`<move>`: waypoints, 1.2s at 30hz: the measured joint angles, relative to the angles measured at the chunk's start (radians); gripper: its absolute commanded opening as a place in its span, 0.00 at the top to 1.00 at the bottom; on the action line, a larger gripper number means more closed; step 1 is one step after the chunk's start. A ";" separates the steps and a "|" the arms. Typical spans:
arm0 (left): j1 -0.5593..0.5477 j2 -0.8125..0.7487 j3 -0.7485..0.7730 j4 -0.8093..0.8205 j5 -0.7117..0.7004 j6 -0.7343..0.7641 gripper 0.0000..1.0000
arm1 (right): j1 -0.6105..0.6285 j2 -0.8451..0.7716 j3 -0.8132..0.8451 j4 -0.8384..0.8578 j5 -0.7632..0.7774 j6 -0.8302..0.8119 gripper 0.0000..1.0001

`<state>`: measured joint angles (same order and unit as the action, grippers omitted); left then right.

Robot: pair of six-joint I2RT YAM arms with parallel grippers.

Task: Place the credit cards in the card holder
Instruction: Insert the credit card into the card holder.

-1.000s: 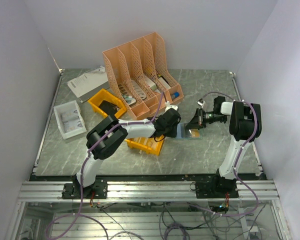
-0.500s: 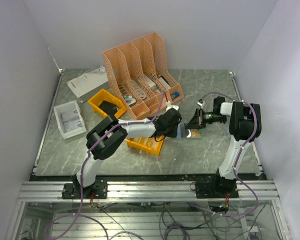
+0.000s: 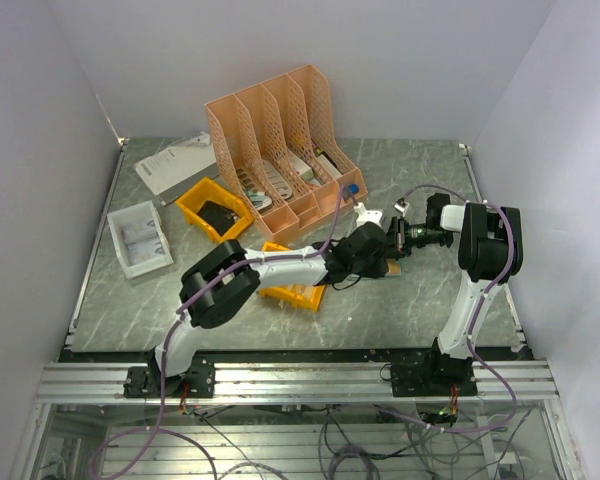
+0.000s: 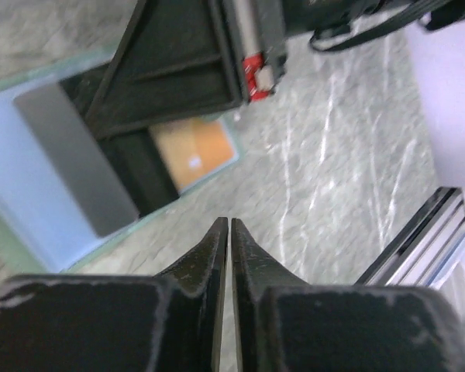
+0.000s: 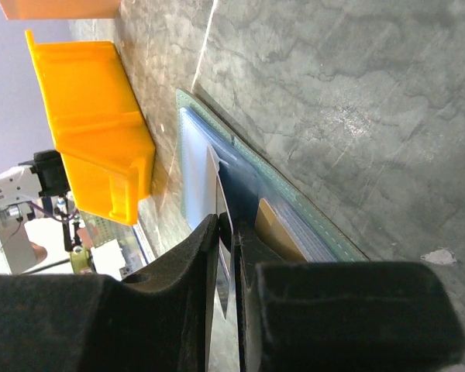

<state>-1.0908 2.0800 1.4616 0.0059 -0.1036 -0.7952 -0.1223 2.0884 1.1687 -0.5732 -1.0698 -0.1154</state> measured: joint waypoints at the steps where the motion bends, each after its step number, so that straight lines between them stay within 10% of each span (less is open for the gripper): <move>1: -0.002 0.013 0.018 0.012 0.000 -0.017 0.89 | 0.000 0.000 0.000 0.000 0.000 0.000 0.86; 26: 0.001 0.257 0.324 -0.181 -0.182 -0.107 0.86 | 0.000 0.001 0.000 0.000 -0.005 0.000 0.82; 36: -0.014 0.285 0.358 -0.223 -0.262 -0.108 0.83 | 0.000 0.002 0.000 0.000 -0.039 0.008 0.65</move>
<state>-1.1053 2.3650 1.8194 -0.2173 -0.3653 -0.9028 -0.1223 2.0899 1.1683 -0.5728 -1.1088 -0.1078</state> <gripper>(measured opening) 0.159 0.336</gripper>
